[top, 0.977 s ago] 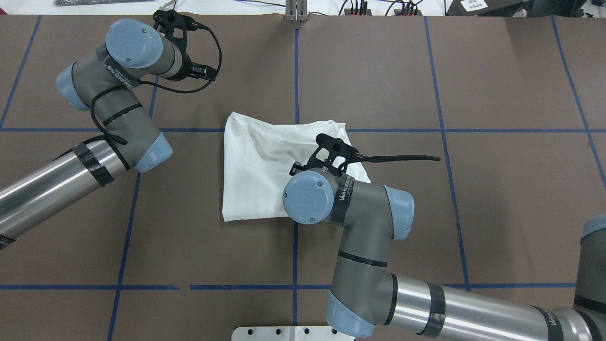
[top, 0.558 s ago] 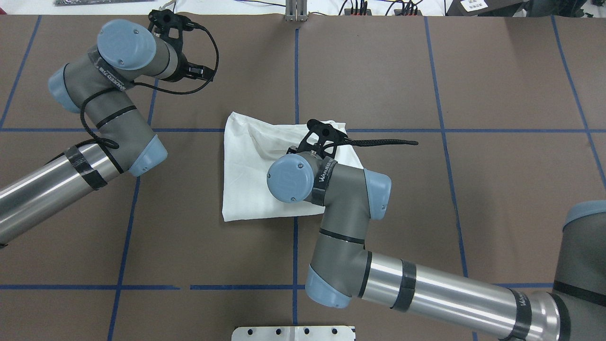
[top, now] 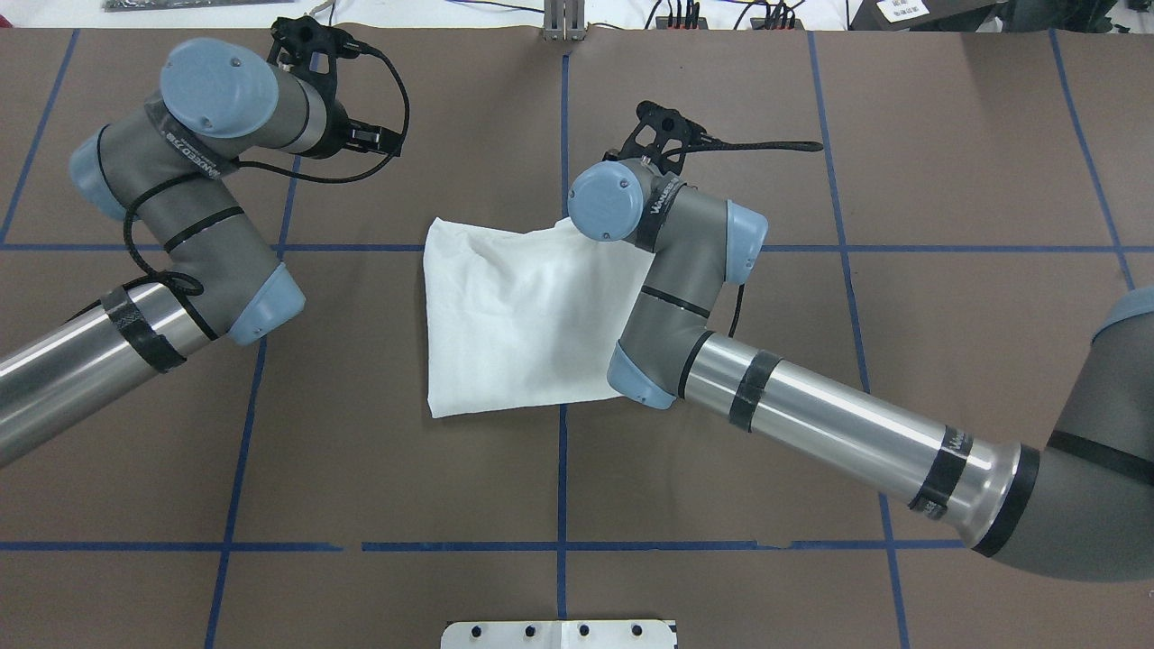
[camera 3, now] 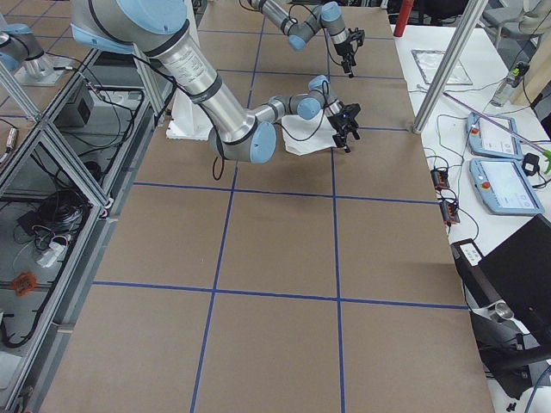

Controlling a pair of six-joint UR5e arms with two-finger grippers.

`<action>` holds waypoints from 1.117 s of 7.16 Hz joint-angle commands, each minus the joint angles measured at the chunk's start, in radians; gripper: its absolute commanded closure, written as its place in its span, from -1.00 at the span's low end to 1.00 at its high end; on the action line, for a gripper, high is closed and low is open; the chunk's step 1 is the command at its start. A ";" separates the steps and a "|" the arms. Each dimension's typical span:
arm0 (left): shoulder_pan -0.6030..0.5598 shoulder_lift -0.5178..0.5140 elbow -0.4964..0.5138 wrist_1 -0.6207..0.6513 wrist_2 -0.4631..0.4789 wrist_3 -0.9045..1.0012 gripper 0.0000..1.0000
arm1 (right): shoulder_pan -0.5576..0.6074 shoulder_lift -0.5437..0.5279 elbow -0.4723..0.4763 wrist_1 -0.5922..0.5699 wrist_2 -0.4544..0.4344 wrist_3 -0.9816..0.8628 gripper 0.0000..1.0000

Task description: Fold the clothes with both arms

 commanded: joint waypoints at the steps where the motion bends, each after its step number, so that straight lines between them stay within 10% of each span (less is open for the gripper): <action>1: 0.000 0.021 -0.038 0.001 -0.022 0.001 -1.00 | 0.057 0.019 0.019 0.042 0.095 -0.088 -0.99; 4: 0.000 0.174 -0.379 0.229 -0.130 0.020 -1.00 | 0.214 -0.242 0.368 -0.002 0.548 -0.397 -1.00; 6: -0.039 0.325 -0.665 0.446 -0.161 0.287 -1.00 | 0.395 -0.490 0.711 -0.234 0.779 -0.795 -1.00; 8: -0.270 0.464 -0.694 0.450 -0.416 0.532 -1.00 | 0.619 -0.708 0.835 -0.329 0.968 -1.215 -1.00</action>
